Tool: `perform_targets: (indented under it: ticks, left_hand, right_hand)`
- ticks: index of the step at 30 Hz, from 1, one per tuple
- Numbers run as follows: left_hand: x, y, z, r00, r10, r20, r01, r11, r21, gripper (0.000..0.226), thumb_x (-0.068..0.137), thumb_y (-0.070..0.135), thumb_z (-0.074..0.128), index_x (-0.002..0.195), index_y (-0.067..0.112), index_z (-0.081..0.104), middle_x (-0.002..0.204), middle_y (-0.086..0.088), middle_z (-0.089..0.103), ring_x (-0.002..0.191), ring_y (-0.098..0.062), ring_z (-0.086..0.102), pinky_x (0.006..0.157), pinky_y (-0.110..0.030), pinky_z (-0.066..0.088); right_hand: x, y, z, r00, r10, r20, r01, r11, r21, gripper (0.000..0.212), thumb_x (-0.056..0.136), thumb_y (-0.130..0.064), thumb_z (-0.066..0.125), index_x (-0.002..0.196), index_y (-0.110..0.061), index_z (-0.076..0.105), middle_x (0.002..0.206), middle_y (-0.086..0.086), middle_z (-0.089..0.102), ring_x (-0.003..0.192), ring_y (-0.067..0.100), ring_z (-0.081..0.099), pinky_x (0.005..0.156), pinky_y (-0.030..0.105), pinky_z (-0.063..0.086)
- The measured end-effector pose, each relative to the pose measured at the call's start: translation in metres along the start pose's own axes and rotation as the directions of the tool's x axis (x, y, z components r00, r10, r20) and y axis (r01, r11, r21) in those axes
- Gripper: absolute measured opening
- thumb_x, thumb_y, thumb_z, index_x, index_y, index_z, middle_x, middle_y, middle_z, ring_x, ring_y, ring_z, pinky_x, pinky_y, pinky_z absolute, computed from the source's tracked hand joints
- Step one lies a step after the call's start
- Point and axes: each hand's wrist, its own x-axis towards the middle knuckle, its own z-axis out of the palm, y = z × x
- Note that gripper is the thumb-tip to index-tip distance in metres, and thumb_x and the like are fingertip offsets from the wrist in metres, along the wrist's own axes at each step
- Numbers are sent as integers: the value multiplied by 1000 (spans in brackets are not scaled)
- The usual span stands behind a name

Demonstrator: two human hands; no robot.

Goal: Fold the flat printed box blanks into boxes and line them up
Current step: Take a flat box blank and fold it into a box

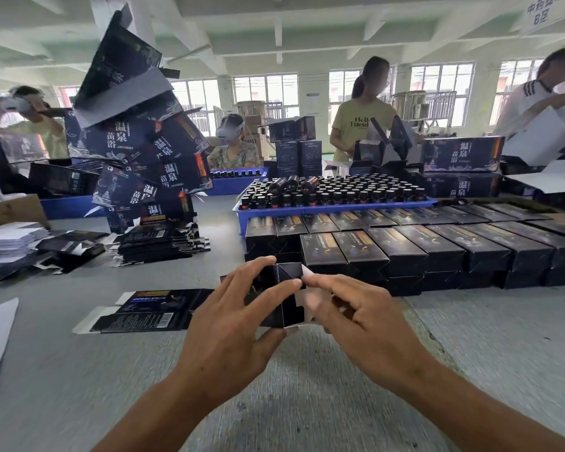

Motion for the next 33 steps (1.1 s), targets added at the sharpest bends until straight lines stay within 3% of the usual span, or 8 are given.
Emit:
perform_targets:
  ticks: [3,5,10,13,20,24,27,33]
  left_hand:
    - [0,-2,-1,1000,-19,-9,19,1000,-10,74,69,26,90,133,32,54,146,-7,49,121,-31,60,73,-47,62]
    - [0,-2,-2,1000,-27,-8,27,1000,-5,73,70,27,89,133,33,54,145,-7,50,120,-30,60,70,-45,62]
    - [0,-1,-1,1000,1,-12,-1,1000,22,58,77,42,77,131,35,57,145,-6,50,118,-27,61,70,-42,62]
    - [1,1,0,1000,27,-11,-26,999,44,51,80,45,71,128,36,60,144,-7,51,119,-28,61,71,-43,63]
    - [1,-2,2,999,35,-28,-32,996,83,43,83,50,64,123,34,65,145,-8,51,116,-27,62,69,-41,62]
    - [2,-1,1,997,26,-69,-21,997,69,44,84,51,59,124,35,61,145,-8,50,117,-28,62,70,-42,62]
    - [0,0,1,995,5,-96,-1,999,47,57,82,53,61,135,32,51,146,-6,50,121,-27,59,75,-42,61]
    - [0,8,3,995,-13,-99,15,1000,12,97,71,47,82,151,23,32,144,8,43,123,-13,51,88,-29,50]
  right_hand:
    - [-1,-3,-3,996,3,90,-1,1000,-19,77,76,-77,59,143,-40,50,127,-31,56,114,-12,54,90,9,48]
    - [-1,-3,-3,991,-3,136,7,1000,-27,81,73,-71,65,146,-40,45,128,-33,53,116,-14,51,87,4,44]
    - [0,-1,-1,1000,2,-6,-2,1000,-14,48,89,-28,74,135,-31,62,124,-25,63,109,-12,57,89,4,44]
    - [-1,1,0,997,7,-74,-5,999,32,40,87,-23,77,125,-30,68,117,-20,69,107,-8,62,91,12,50]
    - [-1,1,2,995,54,-78,-47,995,91,58,85,-24,80,130,-44,50,100,-25,70,96,-10,65,73,3,47]
    - [-2,0,1,999,35,-31,-33,996,78,45,91,-10,69,118,-44,59,101,-27,68,93,-4,66,70,6,50]
    - [-2,-2,0,999,30,-18,-27,992,122,38,95,-8,61,123,-33,67,101,-23,70,95,-2,66,73,8,49]
    - [1,-1,2,991,130,-39,-118,970,214,15,91,-33,69,105,-39,67,97,-24,70,86,-1,68,70,12,52]
